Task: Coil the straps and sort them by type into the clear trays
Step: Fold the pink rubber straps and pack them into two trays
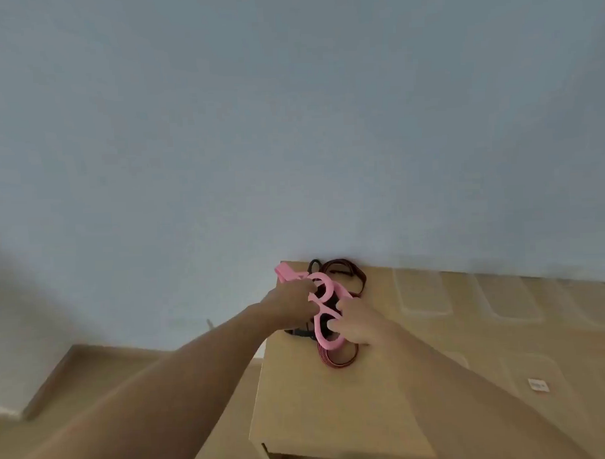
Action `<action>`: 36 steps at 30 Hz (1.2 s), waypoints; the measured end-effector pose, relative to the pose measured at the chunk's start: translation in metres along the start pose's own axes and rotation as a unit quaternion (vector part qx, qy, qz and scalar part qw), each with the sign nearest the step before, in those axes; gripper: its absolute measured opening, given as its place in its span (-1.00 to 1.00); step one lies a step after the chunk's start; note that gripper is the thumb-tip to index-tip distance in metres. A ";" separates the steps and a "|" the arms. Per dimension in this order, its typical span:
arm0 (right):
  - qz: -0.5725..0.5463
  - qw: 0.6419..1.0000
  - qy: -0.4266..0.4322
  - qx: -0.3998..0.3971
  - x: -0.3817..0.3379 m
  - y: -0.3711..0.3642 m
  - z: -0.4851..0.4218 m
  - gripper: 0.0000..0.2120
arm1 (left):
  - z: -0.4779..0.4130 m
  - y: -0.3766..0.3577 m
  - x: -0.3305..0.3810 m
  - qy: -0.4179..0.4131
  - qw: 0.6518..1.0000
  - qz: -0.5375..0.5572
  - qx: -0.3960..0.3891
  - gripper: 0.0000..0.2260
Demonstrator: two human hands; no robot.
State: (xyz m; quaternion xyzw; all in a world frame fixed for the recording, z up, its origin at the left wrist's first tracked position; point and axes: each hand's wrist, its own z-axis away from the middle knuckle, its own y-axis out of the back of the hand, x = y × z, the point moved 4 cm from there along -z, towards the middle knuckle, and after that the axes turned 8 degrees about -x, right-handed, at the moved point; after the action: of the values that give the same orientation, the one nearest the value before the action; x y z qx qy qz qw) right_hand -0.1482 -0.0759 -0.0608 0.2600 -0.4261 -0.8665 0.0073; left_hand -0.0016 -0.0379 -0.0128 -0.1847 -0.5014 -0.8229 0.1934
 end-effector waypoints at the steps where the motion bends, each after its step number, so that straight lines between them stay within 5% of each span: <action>1: 0.015 1.000 0.000 0.001 0.002 -0.004 -0.009 -0.89 | -0.003 -0.004 -0.004 0.020 1.000 0.000 -0.009 -0.59; 6: 0.056 0.997 0.026 0.045 0.008 -0.011 -0.044 -0.72 | -0.028 -0.016 -0.029 0.105 0.994 0.007 -0.021 -0.55; 10: 0.073 0.995 0.067 0.013 0.016 -0.004 -0.059 -0.87 | -0.047 -0.014 -0.032 0.115 0.993 0.002 0.002 -0.53; 15: -0.161 0.974 0.159 0.008 0.014 0.049 -0.065 -0.86 | -0.062 -0.004 -0.024 0.059 0.997 -0.040 0.021 -0.29; 21: -0.442 0.876 0.191 0.039 0.012 0.113 -0.039 -0.93 | -0.077 0.019 -0.022 0.079 0.987 0.109 0.090 -0.82; 23: -0.472 0.859 0.195 0.046 0.015 0.123 -0.029 -0.88 | -0.078 0.031 -0.016 0.074 0.980 0.145 0.110 -0.80; 29: -0.420 0.895 0.142 0.049 0.018 0.114 -0.014 -0.78 | -0.068 0.079 0.044 -0.015 0.923 0.343 0.173 -0.78; 32: -0.448 0.880 0.141 0.067 0.014 0.115 -0.005 -0.62 | -0.058 0.099 0.075 -0.102 0.907 0.363 0.187 -0.84; 36: -0.398 0.897 0.156 0.113 0.003 0.121 0.008 -0.76 | -0.050 0.110 0.097 -0.167 0.888 0.396 0.161 -0.84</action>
State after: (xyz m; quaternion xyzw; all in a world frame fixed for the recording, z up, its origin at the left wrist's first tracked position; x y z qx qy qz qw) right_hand -0.1796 -0.1479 0.0321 0.5387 -0.3753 -0.6917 -0.3010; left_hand -0.0348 -0.1419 0.0971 -0.4692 -0.5370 -0.5426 0.4439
